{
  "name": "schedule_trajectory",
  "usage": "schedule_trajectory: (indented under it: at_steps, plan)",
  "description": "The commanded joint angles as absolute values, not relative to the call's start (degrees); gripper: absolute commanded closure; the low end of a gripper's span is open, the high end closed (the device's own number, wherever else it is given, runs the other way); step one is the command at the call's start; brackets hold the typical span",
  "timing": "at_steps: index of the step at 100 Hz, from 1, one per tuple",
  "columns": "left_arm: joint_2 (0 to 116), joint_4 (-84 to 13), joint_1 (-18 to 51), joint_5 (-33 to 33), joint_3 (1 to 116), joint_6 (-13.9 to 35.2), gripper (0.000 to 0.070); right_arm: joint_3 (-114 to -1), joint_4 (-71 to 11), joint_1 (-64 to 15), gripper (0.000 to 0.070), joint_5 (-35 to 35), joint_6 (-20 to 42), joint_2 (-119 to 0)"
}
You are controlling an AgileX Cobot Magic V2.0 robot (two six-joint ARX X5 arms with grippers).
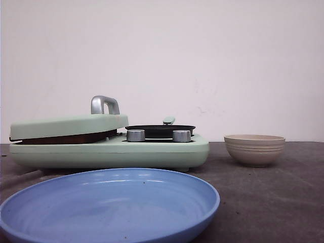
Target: Make breakfast with bread and shrimp
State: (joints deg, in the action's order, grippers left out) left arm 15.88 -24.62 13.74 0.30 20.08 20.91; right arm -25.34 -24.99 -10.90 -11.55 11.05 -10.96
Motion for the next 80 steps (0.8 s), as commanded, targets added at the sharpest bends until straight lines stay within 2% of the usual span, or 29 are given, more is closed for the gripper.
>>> schedule_trajectory:
  at_steps: [1,80]
  plan:
    - [15.9,-24.0,13.9,0.2,20.7,23.6,0.07,-25.6,-24.3,-11.1,0.0691,-11.6,12.3,-11.1]
    - [15.7,-24.3,13.9,0.2,20.7,23.6,0.07,-25.7,-22.3,-11.1,0.0691,-12.0,13.0,-11.1]
